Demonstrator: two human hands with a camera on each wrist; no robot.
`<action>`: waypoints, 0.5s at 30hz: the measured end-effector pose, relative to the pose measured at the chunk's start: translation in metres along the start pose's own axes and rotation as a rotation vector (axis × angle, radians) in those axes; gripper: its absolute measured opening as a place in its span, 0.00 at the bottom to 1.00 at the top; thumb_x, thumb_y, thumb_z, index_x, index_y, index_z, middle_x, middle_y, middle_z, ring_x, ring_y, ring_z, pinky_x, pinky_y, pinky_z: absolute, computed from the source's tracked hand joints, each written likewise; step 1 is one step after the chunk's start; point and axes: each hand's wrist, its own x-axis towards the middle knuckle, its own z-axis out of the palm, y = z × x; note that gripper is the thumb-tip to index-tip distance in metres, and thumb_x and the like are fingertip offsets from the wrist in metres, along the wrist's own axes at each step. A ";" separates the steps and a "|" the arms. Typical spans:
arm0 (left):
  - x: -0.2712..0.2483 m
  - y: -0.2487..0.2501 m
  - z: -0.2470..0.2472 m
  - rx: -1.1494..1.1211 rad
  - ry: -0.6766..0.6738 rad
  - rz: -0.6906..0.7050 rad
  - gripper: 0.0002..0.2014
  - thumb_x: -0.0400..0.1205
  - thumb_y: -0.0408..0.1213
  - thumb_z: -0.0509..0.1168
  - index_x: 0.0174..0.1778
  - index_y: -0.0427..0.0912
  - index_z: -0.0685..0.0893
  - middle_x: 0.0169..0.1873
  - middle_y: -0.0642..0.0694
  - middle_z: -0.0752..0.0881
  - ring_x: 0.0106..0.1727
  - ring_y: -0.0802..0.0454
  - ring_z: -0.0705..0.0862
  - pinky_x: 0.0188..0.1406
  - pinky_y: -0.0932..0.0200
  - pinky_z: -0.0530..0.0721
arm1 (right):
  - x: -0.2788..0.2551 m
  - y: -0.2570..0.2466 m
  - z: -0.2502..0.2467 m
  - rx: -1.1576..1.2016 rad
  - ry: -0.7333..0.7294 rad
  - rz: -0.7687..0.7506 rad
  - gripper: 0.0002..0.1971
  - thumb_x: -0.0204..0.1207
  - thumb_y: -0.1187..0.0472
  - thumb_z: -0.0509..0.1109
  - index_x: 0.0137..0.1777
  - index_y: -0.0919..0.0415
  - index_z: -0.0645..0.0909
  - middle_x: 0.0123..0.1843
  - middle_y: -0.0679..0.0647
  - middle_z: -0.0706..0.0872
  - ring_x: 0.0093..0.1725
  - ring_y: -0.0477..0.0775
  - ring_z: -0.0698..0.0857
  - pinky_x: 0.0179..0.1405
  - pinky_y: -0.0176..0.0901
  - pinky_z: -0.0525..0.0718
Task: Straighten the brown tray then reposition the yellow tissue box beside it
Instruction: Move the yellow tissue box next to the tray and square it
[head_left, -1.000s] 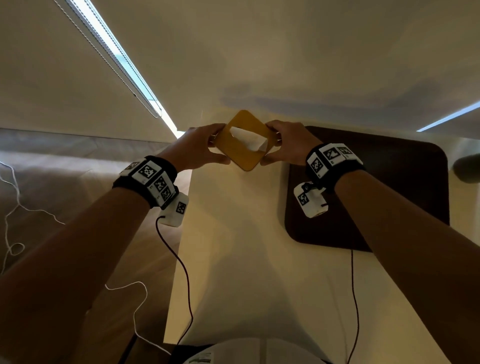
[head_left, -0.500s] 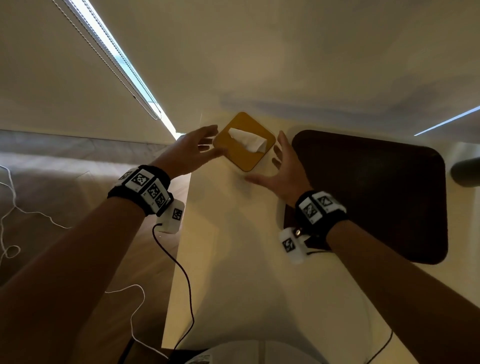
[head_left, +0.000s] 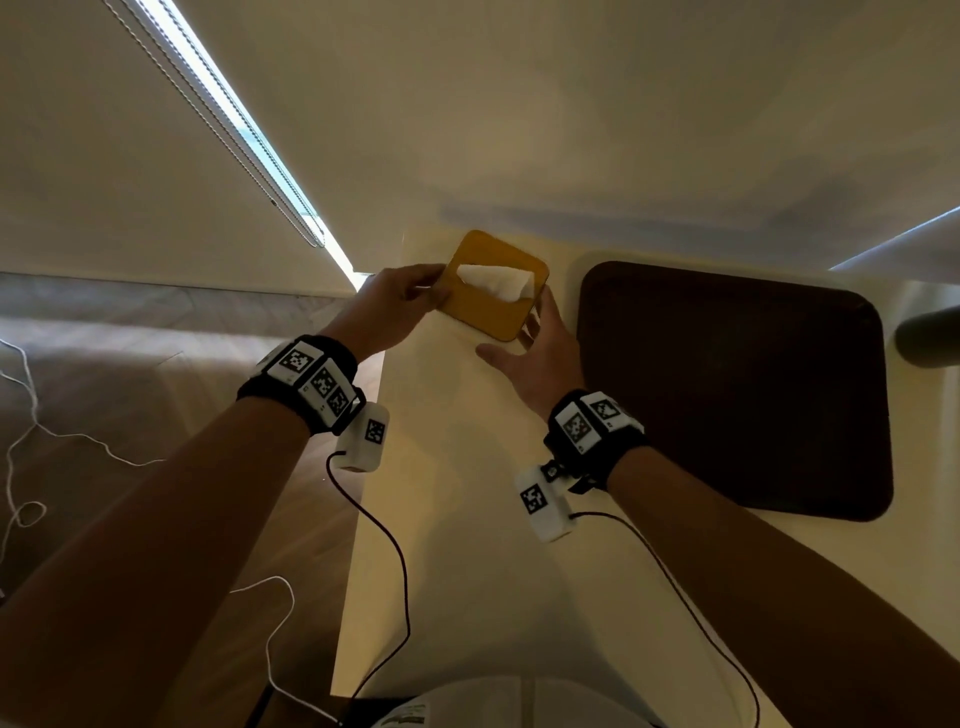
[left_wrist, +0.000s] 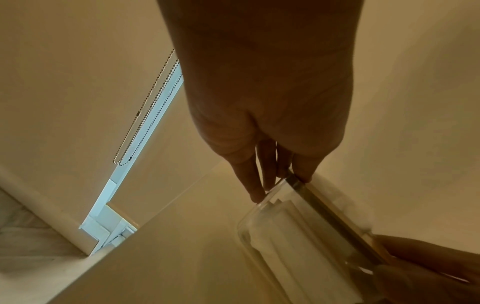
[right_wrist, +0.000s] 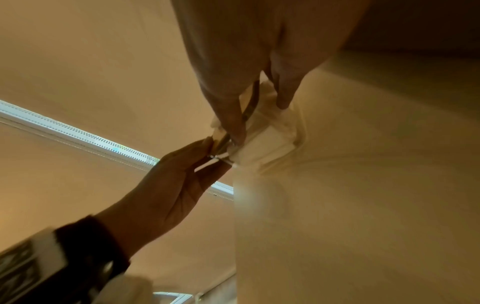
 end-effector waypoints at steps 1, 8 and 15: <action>-0.002 0.000 0.001 -0.009 0.015 -0.005 0.22 0.86 0.52 0.63 0.75 0.50 0.81 0.63 0.51 0.89 0.63 0.56 0.88 0.68 0.47 0.85 | 0.004 -0.002 -0.005 -0.034 -0.011 0.004 0.53 0.62 0.57 0.86 0.82 0.49 0.55 0.75 0.51 0.75 0.70 0.47 0.76 0.65 0.42 0.78; -0.013 0.003 0.018 -0.034 0.119 -0.009 0.24 0.83 0.45 0.70 0.76 0.48 0.79 0.64 0.58 0.86 0.56 0.70 0.86 0.48 0.84 0.77 | 0.035 -0.016 -0.036 -0.184 -0.150 -0.046 0.50 0.61 0.59 0.86 0.80 0.52 0.62 0.74 0.54 0.77 0.67 0.50 0.80 0.63 0.45 0.83; -0.013 -0.001 0.029 -0.144 0.147 -0.014 0.29 0.77 0.40 0.77 0.75 0.47 0.80 0.62 0.55 0.88 0.55 0.75 0.86 0.49 0.80 0.80 | 0.046 -0.016 -0.044 -0.192 -0.197 -0.042 0.50 0.60 0.60 0.87 0.80 0.53 0.63 0.75 0.54 0.76 0.69 0.52 0.80 0.65 0.53 0.83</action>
